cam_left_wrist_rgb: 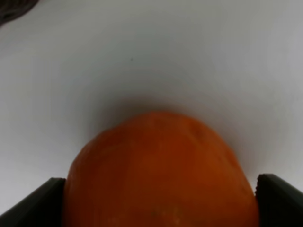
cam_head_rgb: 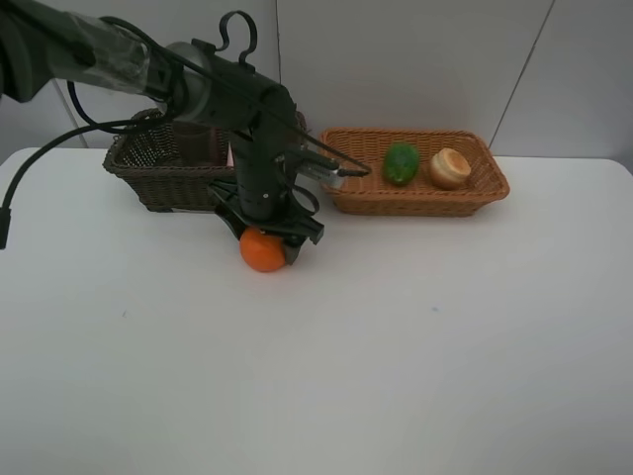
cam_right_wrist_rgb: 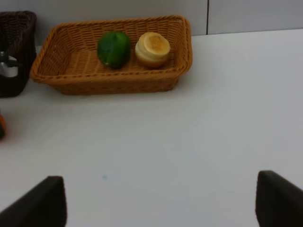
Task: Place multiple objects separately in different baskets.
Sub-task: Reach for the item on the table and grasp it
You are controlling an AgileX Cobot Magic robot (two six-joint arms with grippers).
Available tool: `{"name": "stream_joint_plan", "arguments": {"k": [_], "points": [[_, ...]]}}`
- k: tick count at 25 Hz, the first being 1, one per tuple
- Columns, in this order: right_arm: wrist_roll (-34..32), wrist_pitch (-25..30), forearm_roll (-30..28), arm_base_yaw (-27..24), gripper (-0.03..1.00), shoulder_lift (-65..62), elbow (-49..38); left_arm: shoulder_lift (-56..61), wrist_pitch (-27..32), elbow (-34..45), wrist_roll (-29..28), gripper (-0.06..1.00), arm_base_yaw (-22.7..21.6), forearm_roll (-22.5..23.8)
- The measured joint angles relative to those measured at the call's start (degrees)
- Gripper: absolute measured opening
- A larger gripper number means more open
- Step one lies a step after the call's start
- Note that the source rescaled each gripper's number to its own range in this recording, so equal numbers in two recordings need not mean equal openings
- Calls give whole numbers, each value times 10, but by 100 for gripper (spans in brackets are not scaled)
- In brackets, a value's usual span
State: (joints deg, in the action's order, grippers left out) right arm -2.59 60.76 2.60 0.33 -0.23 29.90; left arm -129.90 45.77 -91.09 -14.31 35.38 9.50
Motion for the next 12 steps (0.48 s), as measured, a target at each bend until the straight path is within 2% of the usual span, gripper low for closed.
{"name": "stream_joint_plan", "arguments": {"k": [12], "points": [[0,0,0,0,82,0,0,-2,-5,0,1,100,0,0]]}}
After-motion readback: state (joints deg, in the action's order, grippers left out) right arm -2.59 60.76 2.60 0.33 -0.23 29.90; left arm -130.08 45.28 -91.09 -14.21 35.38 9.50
